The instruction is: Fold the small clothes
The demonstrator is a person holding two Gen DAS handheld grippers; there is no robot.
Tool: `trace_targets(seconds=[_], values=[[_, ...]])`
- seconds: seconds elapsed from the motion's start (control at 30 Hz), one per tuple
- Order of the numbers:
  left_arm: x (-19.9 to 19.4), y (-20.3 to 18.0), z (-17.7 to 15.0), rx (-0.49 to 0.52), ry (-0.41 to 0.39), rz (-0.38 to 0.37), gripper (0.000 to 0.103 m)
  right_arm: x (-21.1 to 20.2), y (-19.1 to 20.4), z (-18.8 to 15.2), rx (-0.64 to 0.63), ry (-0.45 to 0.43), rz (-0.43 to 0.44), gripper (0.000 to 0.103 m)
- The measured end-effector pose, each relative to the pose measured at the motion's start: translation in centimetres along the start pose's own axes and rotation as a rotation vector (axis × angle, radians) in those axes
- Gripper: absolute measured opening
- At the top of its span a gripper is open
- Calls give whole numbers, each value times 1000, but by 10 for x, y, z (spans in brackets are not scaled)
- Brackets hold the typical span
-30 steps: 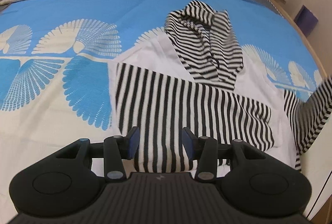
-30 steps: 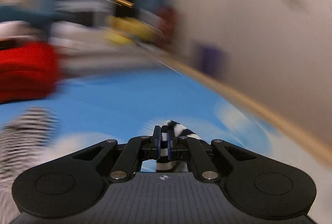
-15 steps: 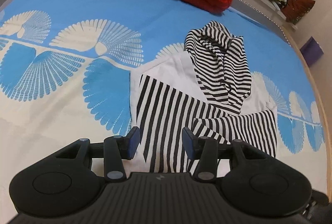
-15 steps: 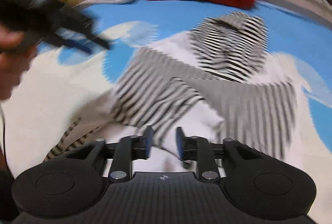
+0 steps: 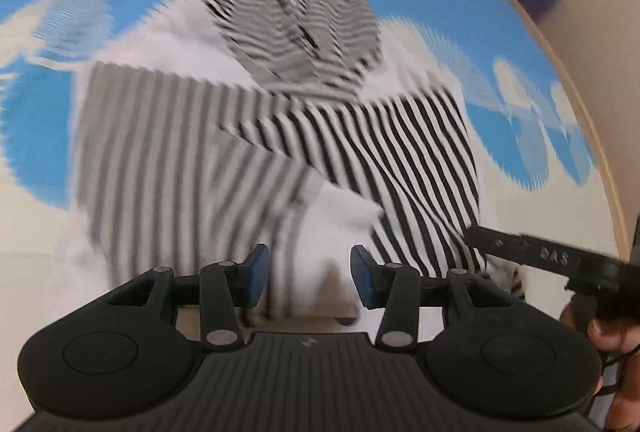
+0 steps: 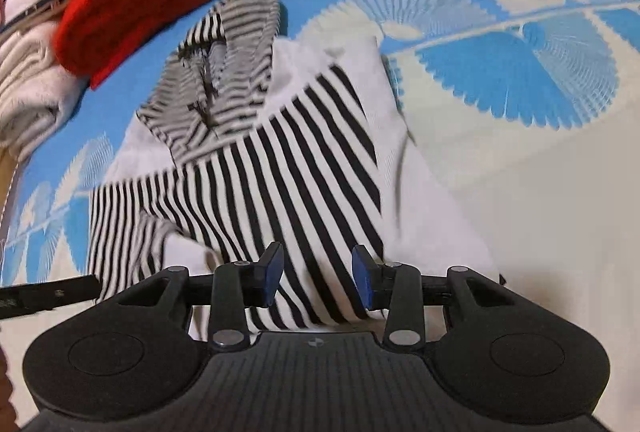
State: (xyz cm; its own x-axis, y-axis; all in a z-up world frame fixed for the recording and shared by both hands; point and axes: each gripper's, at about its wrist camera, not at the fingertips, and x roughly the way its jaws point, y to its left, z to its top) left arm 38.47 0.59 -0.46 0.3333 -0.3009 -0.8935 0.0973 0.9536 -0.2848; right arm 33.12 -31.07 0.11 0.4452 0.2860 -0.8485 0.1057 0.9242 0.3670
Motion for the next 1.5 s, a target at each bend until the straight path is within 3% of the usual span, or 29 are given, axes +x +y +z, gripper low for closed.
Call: trace_targets(seconds=[0.1,0.27,0.3,0.37,0.4,0.6,0.8,0.83,0.93,1.03,1.23,1.5], values=[[26,-16,-7,46,48,6,67,18,-20,0,92,70,9,40],[55,-28,-21,175,68,127,69,25,-29,-1,136,94,23,38],[55,-29,-22,206,56,160,63,24,-28,-1,137,95,23,38],[49,-23,-21,214,37,186,35,24,-28,-2,142,98,23,38],[43,-18,-18,193,28,194,18,24,-28,-1,145,99,22,38],[-47,46,4,-76,-156,163,19,26,-28,4,155,105,6,38],[-81,135,6,-405,-134,136,22,19,-21,4,155,76,-32,39],[-83,144,7,-435,-135,129,27,16,-18,4,146,61,-31,39],[-85,156,12,-459,-140,120,37,8,-5,5,120,15,13,39],[-72,159,13,-451,-100,112,39,12,4,5,102,27,38,39],[-37,173,9,-489,-28,127,43,36,-6,0,172,120,-16,39],[-14,181,9,-501,3,141,44,29,-4,3,141,92,-11,39]])
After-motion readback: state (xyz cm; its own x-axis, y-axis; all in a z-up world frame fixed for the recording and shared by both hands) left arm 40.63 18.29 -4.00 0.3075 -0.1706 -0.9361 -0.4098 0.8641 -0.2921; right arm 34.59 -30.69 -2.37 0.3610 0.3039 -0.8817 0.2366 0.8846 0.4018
